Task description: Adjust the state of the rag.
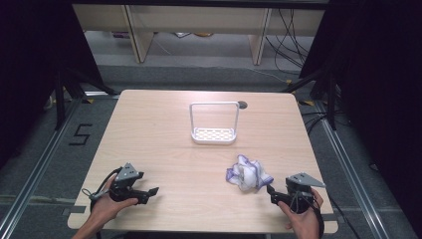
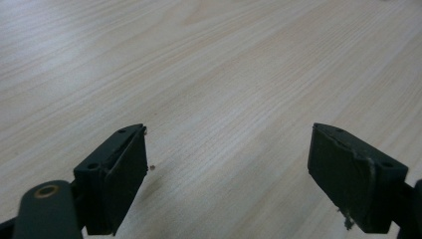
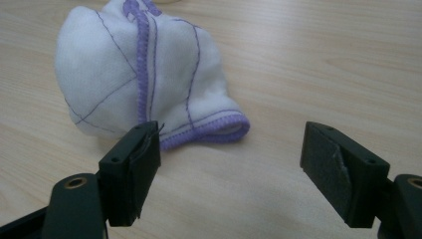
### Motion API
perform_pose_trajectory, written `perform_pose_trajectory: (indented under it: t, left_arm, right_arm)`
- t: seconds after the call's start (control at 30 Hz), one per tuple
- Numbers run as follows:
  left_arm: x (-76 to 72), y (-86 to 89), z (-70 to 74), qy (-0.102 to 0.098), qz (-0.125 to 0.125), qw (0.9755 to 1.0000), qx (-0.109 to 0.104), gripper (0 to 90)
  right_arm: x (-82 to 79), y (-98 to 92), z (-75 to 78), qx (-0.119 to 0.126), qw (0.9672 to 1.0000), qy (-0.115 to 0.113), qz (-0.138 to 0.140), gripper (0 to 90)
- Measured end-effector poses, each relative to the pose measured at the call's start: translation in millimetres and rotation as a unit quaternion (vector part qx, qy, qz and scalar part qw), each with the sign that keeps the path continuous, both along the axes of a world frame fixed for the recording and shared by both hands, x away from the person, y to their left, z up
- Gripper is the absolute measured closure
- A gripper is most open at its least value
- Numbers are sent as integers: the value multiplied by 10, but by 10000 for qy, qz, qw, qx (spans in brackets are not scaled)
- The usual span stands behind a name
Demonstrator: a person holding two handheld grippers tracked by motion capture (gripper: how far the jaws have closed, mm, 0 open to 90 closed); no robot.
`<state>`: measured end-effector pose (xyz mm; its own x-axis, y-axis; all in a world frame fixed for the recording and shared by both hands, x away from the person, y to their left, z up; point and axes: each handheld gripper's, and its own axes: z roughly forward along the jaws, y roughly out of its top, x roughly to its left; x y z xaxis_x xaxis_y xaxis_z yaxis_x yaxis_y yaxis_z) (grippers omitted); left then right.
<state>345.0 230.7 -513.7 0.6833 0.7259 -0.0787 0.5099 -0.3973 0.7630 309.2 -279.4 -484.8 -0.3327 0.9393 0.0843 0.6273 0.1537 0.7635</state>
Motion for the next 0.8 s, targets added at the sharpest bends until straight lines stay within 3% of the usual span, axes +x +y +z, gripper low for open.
perform_pose_trajectory:
  t: [0.47, 0.57, 0.6, 0.63, 0.67, 0.7, 0.8]
  left_arm:
    - [8, -4, 4, -35, 46, 10000, -32, 154]
    - [5, -17, -4, -44, 82, 9999, -98, 154]
    - [6, -18, -3, -41, 86, 9999, -100, 154]
    - [6, -19, -3, -40, 92, 9999, -107, 154]
    - [5, -19, -3, -40, 91, 9999, -108, 154]
    - [7, -19, -9, -46, 85, 9999, -104, 154]
    - [14, -21, -9, -21, 127, 9998, -116, 154]
  right_arm:
    - [19, 77, 80, 10, 9996, -164, 250, 366]
    - [7, 126, 122, 43, 9998, -63, 189, 385]
    - [20, 148, 135, 128, 9996, -103, 250, 403]
    - [47, 133, 153, 6, 9990, -189, 394, 412]
    - [41, 169, 169, 86, 9994, -172, 297, 420]
    - [73, 148, 177, -87, 9987, -270, 432, 430]
    - [133, 174, 239, -68, 9979, -372, 527, 459]
